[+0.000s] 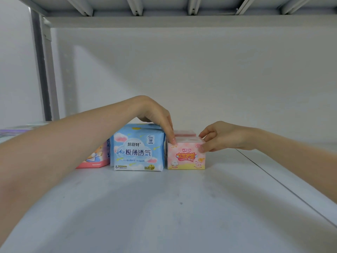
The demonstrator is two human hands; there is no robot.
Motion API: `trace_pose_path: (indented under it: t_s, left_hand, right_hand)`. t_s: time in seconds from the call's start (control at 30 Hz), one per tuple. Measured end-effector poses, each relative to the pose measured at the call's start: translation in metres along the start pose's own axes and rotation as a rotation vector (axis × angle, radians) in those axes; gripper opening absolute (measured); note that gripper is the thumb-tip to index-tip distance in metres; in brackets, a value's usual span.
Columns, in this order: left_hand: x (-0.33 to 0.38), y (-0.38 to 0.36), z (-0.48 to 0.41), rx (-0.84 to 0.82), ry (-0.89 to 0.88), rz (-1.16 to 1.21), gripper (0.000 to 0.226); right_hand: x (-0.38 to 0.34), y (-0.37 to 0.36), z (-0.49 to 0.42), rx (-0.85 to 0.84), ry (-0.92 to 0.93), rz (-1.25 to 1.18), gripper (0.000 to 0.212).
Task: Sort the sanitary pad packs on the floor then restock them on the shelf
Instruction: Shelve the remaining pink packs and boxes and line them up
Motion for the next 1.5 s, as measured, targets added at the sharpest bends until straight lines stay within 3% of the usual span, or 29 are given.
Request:
trace_pose_path:
  t_s: [0.27, 0.63, 1.0, 1.27, 1.5]
  left_hand:
    - [0.000, 0.003, -0.009, 0.021, 0.023, -0.018, 0.057]
    - [-0.002, -0.001, -0.009, 0.088, -0.019, 0.013, 0.040]
    - [0.002, -0.002, -0.006, 0.144, -0.010, -0.016, 0.045]
    - [0.009, -0.003, 0.038, 0.401, -0.050, -0.029, 0.072]
    - [0.019, -0.018, 0.116, 0.672, -0.146, -0.304, 0.065]
  right_hand:
    - [0.002, -0.007, -0.014, 0.039, -0.016, -0.011, 0.076]
    - [0.006, -0.008, -0.023, 0.018, 0.003, 0.019, 0.053]
    - [0.006, -0.007, -0.020, 0.049, 0.025, 0.098, 0.064]
    - [-0.008, 0.005, 0.015, 0.222, 0.086, 0.318, 0.066]
    - [-0.034, 0.004, 0.092, 0.430, 0.232, 0.660, 0.072]
Point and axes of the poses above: each hand's wrist, its own z-axis away from the middle knuckle, its own y-axis out of the back of the hand, x = y × z, the point moved 6 cm from there along -z, towards the middle knuckle, and after that the axes turned 13 degrees about x, right-handed, at the moved point
